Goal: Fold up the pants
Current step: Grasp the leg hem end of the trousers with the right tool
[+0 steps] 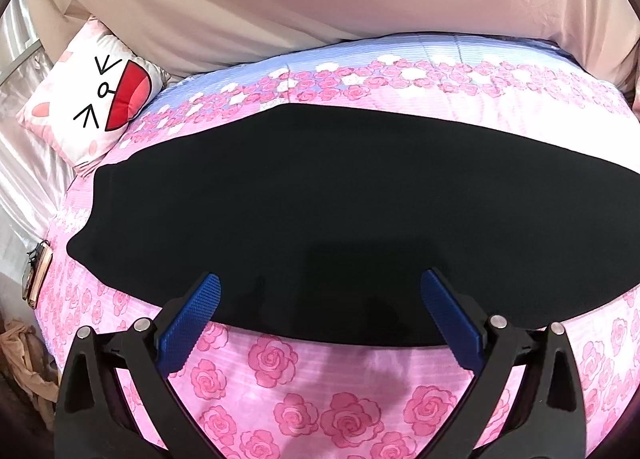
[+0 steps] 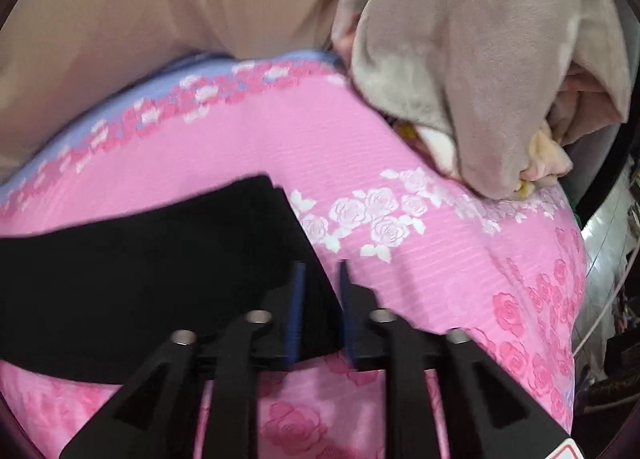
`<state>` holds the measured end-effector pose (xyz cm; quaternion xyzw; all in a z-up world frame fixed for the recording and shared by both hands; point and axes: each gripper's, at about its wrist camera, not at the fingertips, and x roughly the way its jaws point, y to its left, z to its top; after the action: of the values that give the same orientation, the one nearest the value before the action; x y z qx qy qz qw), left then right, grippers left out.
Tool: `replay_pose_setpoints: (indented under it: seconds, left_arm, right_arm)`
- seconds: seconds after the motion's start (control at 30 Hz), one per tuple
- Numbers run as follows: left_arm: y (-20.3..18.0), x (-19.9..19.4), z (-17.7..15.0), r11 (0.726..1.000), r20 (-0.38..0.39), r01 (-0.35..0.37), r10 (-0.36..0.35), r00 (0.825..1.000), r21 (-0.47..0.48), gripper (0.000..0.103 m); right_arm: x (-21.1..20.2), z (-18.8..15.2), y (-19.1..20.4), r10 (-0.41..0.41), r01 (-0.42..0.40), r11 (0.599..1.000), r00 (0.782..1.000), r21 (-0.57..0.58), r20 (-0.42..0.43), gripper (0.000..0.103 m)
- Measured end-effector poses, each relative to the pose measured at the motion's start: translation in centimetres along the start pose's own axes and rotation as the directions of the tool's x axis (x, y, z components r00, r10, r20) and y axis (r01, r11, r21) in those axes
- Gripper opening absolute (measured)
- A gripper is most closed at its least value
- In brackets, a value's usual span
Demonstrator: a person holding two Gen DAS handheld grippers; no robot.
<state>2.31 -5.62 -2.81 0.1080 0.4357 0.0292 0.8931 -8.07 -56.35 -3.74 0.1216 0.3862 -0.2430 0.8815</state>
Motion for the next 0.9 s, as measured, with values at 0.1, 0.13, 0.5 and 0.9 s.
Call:
replay_pose_setpoints:
  seconds: [0.1, 0.13, 0.5, 0.9]
  left_arm:
    - [0.0, 0.3, 0.0, 1.000, -0.002, 0.005, -0.005, 1.000, 0.004, 0.098]
    - [0.1, 0.4, 0.0, 1.000, -0.003, 0.005, -0.005, 1.000, 0.002, 0.098]
    - [1.7, 1.4, -0.5, 1.000, -0.027, 0.006, -0.006, 1.000, -0.023, 0.098]
    - [3.6, 2.0, -0.9, 0.999, -0.037, 0.002, -0.004, 0.999, -0.050, 0.098]
  right_arm:
    - [-2.4, 0.1, 0.5, -0.001, 0.002, 1.000, 0.999, -0.007, 0.044, 0.045]
    - [-2.6, 0.0, 0.7, -0.002, 0.003, 1.000, 0.999, -0.010, 0.044, 0.052]
    - [1.9, -1.0, 1.0, -0.029, 0.029, 1.000, 0.998, 0.008, -0.057, 0.017]
    - [0.0, -1.9, -1.3, 0.078, -0.070, 0.982, 0.996, 0.175, -0.036, 0.072]
